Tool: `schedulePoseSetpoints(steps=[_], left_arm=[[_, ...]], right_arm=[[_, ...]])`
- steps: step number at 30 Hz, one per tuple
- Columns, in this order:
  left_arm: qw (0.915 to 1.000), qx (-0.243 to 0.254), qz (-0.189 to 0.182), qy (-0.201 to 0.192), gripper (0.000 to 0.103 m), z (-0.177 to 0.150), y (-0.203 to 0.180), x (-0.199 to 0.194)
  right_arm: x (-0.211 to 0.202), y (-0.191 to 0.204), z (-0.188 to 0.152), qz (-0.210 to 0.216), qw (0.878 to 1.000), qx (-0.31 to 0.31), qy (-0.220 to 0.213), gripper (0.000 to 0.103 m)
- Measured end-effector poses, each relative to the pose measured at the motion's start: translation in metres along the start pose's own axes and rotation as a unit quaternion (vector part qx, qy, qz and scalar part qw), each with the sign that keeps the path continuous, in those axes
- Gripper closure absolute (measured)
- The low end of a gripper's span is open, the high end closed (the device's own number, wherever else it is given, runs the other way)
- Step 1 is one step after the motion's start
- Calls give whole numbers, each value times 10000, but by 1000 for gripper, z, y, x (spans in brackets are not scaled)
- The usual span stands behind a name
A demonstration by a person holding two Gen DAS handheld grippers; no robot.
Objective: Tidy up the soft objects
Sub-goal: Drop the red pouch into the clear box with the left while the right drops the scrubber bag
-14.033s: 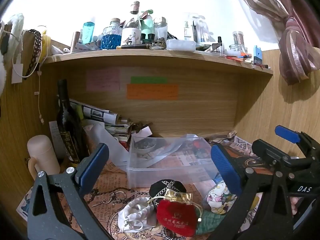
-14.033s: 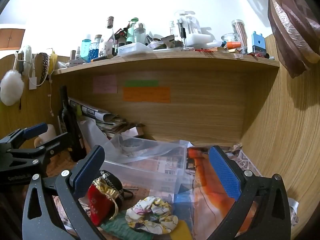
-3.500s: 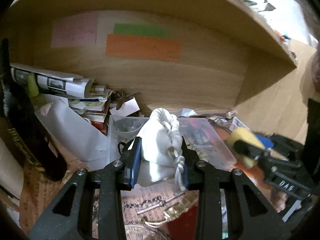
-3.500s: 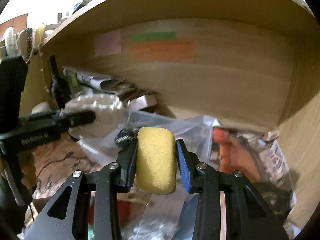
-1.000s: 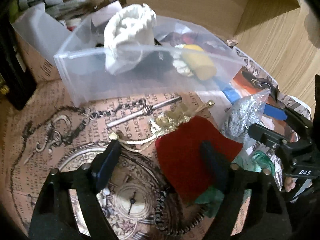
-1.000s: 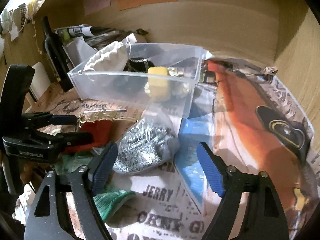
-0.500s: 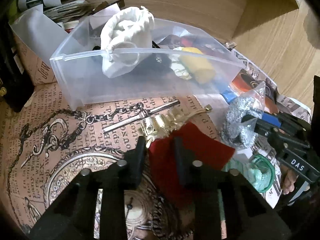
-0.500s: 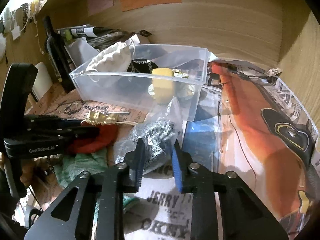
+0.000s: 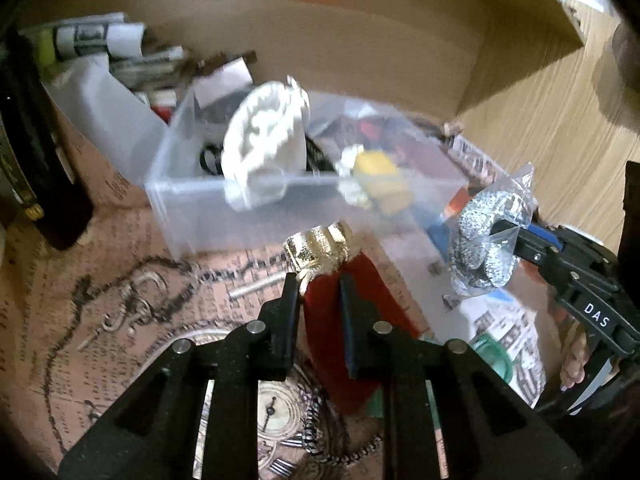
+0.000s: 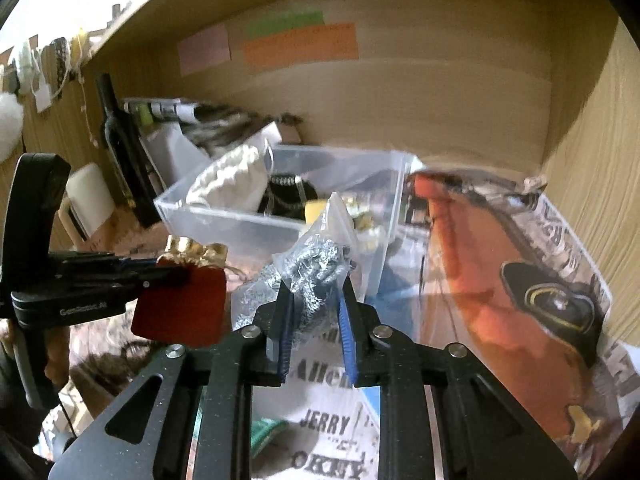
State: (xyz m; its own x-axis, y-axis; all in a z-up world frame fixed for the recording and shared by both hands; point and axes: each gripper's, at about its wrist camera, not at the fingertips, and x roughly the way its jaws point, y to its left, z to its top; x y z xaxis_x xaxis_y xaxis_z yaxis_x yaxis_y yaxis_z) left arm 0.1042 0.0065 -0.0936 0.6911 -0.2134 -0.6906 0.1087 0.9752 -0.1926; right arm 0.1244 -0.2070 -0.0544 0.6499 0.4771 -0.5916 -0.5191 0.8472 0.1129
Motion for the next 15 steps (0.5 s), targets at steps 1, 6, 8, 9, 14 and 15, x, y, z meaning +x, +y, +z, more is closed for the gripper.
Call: schedulePoseSetpoints(steps=[1, 6, 8, 9, 14, 15], left_arm=[[10000, -2, 6, -72, 85, 3, -1, -4], [9990, 39, 4, -453, 85, 17, -3, -26], [9982, 34, 12, -593, 85, 24, -2, -32], [9977, 31, 23, -677, 85, 27, -2, -36], [9950, 18, 103, -992, 85, 52, 0, -45], [9947, 22, 126, -1022, 85, 54, 0, -45]], right_arm=[[-2, 0, 3, 0, 10000, 0, -56, 85], [-12, 2, 19, 20, 9993, 2, -360, 85], [-14, 3, 25, 12, 9989, -1, -471, 84], [-15, 4, 29, 4, 9985, -16, -540, 85], [-20, 9, 47, -68, 9966, -139, -812, 84], [-20, 9, 50, -75, 9962, -143, -857, 84]])
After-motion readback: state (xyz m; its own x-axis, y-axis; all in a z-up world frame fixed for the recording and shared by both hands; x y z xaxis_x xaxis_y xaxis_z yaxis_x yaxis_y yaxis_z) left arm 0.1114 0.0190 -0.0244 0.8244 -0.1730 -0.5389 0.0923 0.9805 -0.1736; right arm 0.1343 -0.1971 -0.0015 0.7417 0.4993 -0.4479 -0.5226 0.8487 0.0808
